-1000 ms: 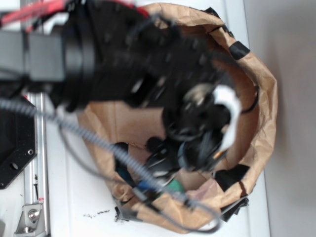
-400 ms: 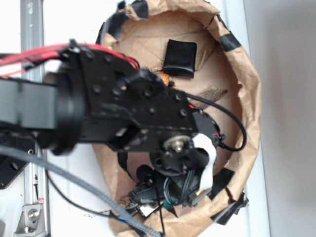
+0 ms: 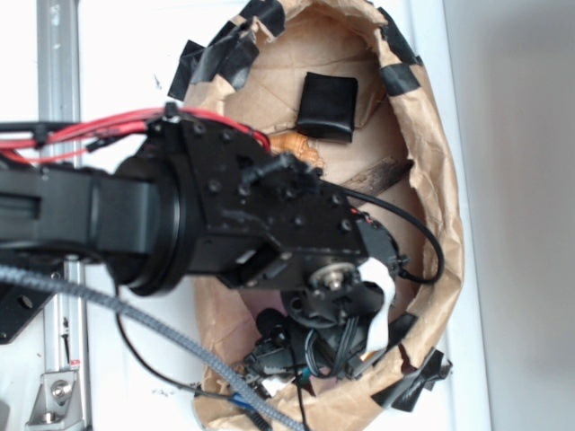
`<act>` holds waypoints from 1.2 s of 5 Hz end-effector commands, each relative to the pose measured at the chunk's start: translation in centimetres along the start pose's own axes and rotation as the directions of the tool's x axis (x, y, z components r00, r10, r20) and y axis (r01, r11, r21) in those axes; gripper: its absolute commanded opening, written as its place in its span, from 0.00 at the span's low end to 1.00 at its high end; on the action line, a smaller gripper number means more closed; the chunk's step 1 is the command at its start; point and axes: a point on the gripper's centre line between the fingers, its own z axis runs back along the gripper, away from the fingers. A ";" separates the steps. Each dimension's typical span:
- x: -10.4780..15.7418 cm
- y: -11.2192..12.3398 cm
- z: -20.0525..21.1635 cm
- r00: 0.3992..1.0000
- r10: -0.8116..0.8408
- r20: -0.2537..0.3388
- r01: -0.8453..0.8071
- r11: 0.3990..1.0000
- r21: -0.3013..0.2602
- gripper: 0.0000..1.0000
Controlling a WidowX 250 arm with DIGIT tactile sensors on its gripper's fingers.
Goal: Grab the green ball.
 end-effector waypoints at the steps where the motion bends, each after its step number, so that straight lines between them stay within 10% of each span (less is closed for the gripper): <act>1: 0.0 1.0 0.6 0.992 0.122 -0.038 -0.121 0.992 0.030 0.00; 4: -2.0 6.4 7.1 0.955 0.296 0.009 -0.290 0.931 0.222 0.00; 5: -2.7 6.5 9.4 0.940 0.330 0.083 -0.341 0.912 0.227 1.00; 6: -2.8 5.2 10.8 0.942 0.314 0.116 -0.332 0.921 0.205 1.00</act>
